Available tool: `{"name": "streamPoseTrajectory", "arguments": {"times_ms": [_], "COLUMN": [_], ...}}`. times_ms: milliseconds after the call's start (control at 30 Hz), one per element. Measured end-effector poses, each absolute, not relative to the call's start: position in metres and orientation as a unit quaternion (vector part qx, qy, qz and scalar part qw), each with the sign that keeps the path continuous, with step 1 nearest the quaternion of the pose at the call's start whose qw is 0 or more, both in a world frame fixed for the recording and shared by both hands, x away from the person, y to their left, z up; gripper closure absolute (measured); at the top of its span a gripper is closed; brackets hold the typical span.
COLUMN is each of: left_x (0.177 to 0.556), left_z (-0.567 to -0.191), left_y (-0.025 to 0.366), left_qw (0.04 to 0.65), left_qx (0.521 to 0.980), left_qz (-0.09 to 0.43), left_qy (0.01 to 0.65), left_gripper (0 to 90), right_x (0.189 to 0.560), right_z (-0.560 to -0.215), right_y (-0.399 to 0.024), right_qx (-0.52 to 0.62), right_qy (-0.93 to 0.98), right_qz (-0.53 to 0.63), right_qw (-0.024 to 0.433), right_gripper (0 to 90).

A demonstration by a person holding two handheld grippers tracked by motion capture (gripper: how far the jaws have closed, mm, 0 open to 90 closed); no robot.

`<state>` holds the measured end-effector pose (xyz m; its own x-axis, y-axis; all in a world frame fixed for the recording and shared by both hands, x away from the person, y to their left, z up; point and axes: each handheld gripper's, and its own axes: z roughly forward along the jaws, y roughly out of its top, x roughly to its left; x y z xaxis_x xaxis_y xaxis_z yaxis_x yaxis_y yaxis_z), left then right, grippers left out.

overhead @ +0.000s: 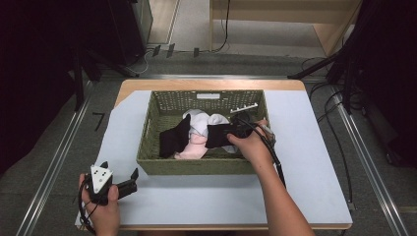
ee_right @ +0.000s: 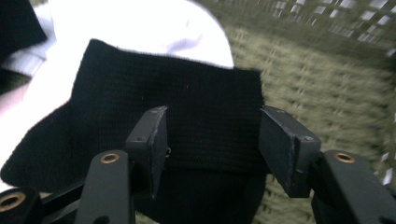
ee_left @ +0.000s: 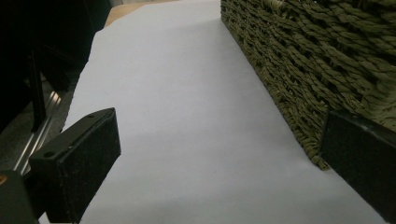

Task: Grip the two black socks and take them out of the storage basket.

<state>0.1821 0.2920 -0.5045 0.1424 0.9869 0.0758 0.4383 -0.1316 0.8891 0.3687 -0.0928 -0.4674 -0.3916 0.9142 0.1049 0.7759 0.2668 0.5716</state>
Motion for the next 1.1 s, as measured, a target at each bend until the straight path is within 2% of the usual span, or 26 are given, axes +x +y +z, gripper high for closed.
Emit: {"name": "streamPoseTrajectory", "arguments": {"times_ms": [167, 233, 267, 300, 367, 600, 900, 1100], "left_x": [0.182, 0.182, 0.182, 0.183, 0.183, 0.183, 0.184, 0.184], "left_z": [-0.504, -0.504, -0.504, -0.504, -0.504, -0.504, -0.504, -0.504], "left_y": [0.294, 0.295, 0.295, 0.295, 0.295, 0.298, 0.297, 0.298], "left_qw": [0.379, 0.383, 0.383, 0.383, 0.383, 0.389, 0.387, 0.387], "left_qx": [0.653, 0.651, 0.650, 0.650, 0.651, 0.646, 0.646, 0.647], "left_qz": [0.361, 0.358, 0.358, 0.358, 0.356, 0.348, 0.349, 0.347], "left_qy": [0.547, 0.549, 0.550, 0.550, 0.550, 0.556, 0.557, 0.558], "left_gripper": [0.1, 0.1, 0.1, 0.1, 0.1, 0.1, 0.1, 0.1], "right_x": [0.372, 0.372, 0.371, 0.371, 0.370, 0.365, 0.350, 0.338], "right_z": [-0.473, -0.473, -0.472, -0.471, -0.468, -0.452, -0.434, -0.424], "right_y": [-0.093, -0.093, -0.093, -0.093, -0.093, -0.106, -0.117, -0.121], "right_qx": [0.552, 0.550, 0.544, 0.537, 0.529, 0.537, 0.506, 0.488], "right_qy": [0.788, 0.790, 0.795, 0.799, 0.803, 0.766, 0.716, 0.679], "right_qz": [0.261, 0.258, 0.256, 0.257, 0.258, 0.334, 0.441, 0.506], "right_qw": [0.082, 0.082, 0.084, 0.086, 0.097, 0.118, 0.190, 0.213], "right_gripper": [54.1, 64.2, 73.3, 78.5, 84.7, 87.5, 87.9, 88.1]}}
